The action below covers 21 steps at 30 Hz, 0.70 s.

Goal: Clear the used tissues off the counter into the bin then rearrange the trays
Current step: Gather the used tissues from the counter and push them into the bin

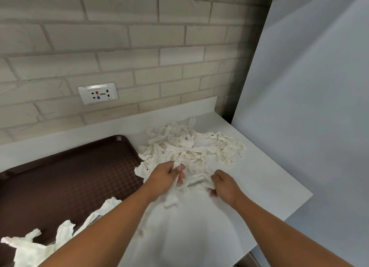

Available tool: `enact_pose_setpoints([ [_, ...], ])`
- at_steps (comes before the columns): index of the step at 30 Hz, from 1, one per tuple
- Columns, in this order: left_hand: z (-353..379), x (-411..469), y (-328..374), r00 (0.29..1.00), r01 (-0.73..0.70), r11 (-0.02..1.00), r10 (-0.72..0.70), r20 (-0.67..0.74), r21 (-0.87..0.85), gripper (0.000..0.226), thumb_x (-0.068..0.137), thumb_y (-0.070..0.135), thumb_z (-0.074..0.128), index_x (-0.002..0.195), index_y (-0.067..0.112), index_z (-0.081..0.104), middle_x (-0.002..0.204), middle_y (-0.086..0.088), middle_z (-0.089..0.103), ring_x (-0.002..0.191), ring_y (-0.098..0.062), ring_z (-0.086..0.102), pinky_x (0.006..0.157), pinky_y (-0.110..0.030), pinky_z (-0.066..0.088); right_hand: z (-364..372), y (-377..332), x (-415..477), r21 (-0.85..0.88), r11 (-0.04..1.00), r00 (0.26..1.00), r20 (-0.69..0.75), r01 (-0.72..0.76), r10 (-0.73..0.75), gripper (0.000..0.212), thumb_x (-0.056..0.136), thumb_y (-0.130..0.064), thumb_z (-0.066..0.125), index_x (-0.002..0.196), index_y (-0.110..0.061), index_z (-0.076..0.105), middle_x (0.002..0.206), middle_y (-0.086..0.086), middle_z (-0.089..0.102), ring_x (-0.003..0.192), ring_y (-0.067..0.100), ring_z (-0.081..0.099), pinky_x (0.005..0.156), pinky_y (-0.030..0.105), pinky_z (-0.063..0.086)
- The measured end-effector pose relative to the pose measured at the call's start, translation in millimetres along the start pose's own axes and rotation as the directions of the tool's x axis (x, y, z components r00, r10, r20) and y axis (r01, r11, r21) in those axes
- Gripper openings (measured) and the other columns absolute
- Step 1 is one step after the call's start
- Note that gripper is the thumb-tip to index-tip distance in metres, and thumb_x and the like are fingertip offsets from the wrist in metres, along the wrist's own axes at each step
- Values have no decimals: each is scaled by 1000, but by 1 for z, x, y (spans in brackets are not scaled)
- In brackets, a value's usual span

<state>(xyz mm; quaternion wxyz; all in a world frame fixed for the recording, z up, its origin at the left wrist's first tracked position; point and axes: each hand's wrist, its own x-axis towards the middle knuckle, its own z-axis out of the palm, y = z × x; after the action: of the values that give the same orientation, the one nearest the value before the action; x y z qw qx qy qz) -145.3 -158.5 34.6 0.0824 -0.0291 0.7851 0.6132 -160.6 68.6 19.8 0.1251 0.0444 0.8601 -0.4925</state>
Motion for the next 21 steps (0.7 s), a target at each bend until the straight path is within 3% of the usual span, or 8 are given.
enact_pose_setpoints([
  [3,-4,4,4,992,118,965,-126,-21,-233,24,99,4,43,100,1,66,71,-4,53,60,-18,54,84,-43,59,-4,-12,-1,258,965,999,13,-55,53,36,95,-37,60,79,-7,49,92,16,67,71,34,72,66,37,58],
  [7,-2,3,15,975,212,852,-220,41,-479,20,97,20,47,83,10,58,70,1,36,53,-14,33,72,-41,54,-9,-15,7,313,949,997,-44,-42,58,23,88,-11,66,72,-7,50,91,23,66,85,35,70,75,53,59],
  [9,2,3,20,965,231,804,-262,22,-548,25,97,36,54,84,15,56,70,2,37,53,-13,29,70,-40,49,-9,-16,7,326,943,997,-19,-60,70,13,89,-2,59,79,-4,52,90,21,66,87,34,70,74,51,60],
  [11,6,4,25,955,242,803,-296,-12,-544,30,93,46,61,83,18,60,70,2,38,51,-13,30,68,-38,49,-8,-16,7,282,959,997,-45,-43,58,15,88,1,54,78,-9,48,83,16,60,77,30,64,66,38,59],
  [13,12,4,27,955,250,847,-294,-23,-469,27,91,42,66,79,17,64,70,0,39,49,-13,36,68,-36,50,-10,-15,5,215,976,995,-83,-29,47,21,87,3,45,77,-15,43,77,9,57,68,22,54,55,28,44],
  [17,25,3,28,968,233,886,-250,10,-400,21,88,27,71,70,19,63,72,-1,48,55,-18,49,72,-39,49,-18,-10,-4,376,920,989,-52,-108,137,30,85,4,33,94,-12,56,66,9,52,53,21,46,48,27,36],
  [19,34,2,30,968,235,866,-251,23,-441,11,90,20,67,79,17,64,70,-1,50,56,-20,51,73,-39,48,-27,-6,-10,435,890,988,-9,-137,157,22,83,1,38,84,-4,60,56,10,47,47,21,42,48,25,31],
  [21,46,1,33,966,239,840,-255,34,-487,9,93,8,59,94,13,66,69,-4,51,52,-18,49,74,-40,46,-37,1,-16,416,899,989,6,-138,148,19,87,-10,52,68,-5,52,54,12,45,44,21,40,49,27,29],
])
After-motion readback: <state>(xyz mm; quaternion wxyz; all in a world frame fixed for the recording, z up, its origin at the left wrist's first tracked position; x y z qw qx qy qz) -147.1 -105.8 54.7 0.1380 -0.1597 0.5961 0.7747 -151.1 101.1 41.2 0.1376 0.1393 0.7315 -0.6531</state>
